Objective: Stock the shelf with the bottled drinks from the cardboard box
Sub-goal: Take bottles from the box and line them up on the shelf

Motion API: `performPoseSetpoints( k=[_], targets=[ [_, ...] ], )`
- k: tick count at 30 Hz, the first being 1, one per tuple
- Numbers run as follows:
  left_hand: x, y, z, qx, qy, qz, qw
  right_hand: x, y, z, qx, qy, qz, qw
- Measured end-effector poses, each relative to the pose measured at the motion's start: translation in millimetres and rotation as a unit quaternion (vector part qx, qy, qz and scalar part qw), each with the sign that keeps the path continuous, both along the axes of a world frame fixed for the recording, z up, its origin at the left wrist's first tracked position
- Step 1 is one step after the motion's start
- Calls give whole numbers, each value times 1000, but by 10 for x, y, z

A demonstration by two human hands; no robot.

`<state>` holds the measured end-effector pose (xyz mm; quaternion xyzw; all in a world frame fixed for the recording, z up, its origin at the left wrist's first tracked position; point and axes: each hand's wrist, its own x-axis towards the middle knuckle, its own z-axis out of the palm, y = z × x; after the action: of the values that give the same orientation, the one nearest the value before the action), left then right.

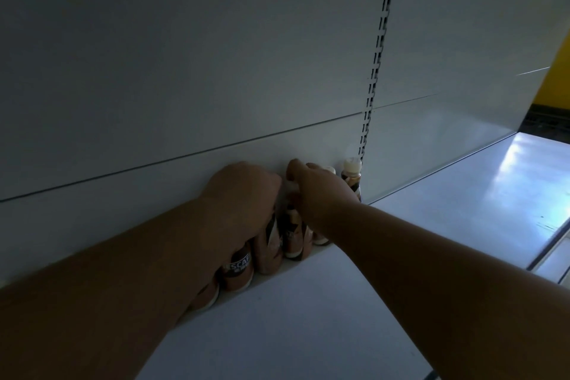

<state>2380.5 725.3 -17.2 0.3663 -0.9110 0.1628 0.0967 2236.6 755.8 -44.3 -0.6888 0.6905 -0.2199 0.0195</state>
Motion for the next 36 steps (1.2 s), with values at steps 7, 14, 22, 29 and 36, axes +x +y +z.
performPoseSetpoints(
  k=[7, 14, 22, 29, 36],
  targets=[
    [-8, -58, -46, 30, 10, -20, 999, -19, 6, 50, 24, -6, 10, 1000],
    [28, -94, -115, 26, 37, -46, 998, -50, 27, 130, 46, -14, 31, 998],
    [-31, -74, -119, 15, 22, -26, 999, -20, -3, 93, 32, -4, 19, 999],
    [16, -111, -57, 27, 2, -43, 999, -14, 2, 86, 26, -18, 25, 999],
    [-5, -85, -76, 19, -12, -34, 999, -4, 6, 93, 27, -24, 30, 999]
  ],
)
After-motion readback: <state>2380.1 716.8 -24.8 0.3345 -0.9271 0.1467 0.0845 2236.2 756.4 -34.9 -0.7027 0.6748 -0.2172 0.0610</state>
